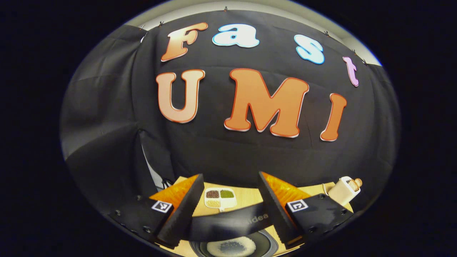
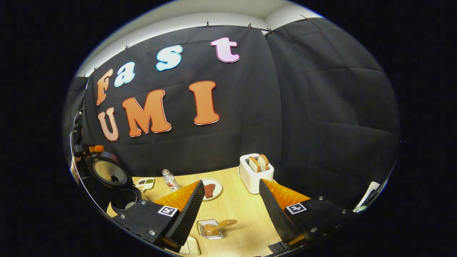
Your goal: Close the left gripper, press the button to open the rice cooker; take a wooden spoon from the chopstick holder with the right hand, scoop a spoonful of rice and pour it into the rice cooker, then put the wooden spoon back into the chopstick holder.
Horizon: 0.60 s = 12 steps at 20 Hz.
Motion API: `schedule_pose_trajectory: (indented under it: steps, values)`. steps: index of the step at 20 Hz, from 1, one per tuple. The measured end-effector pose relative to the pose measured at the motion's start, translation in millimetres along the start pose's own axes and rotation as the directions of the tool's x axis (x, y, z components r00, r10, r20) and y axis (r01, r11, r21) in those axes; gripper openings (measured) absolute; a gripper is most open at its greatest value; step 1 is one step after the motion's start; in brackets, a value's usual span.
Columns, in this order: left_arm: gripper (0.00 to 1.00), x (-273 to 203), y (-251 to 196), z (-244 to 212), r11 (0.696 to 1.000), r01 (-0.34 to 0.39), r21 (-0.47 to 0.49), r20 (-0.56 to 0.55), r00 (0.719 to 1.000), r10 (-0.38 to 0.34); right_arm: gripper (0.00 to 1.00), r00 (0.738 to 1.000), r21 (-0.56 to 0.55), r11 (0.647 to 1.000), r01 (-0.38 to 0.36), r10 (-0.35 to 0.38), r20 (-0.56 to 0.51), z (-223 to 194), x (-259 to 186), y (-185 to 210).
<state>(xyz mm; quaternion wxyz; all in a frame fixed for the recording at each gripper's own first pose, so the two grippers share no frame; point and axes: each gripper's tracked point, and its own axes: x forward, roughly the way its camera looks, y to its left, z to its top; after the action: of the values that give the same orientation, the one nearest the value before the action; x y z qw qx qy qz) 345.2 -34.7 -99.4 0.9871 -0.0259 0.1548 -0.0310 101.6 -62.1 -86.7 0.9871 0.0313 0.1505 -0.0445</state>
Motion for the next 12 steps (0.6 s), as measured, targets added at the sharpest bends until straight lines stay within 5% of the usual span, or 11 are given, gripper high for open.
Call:
schedule_pose_trajectory:
  steps: [12]
  values:
    - [0.99,-93.0,-45.7,-129.8,0.997,0.078,0.007,-0.104,0.992,-0.077,0.94,0.988,0.011,0.99,-0.143,0.143,-0.051,-22.6,-9.3,27.7]
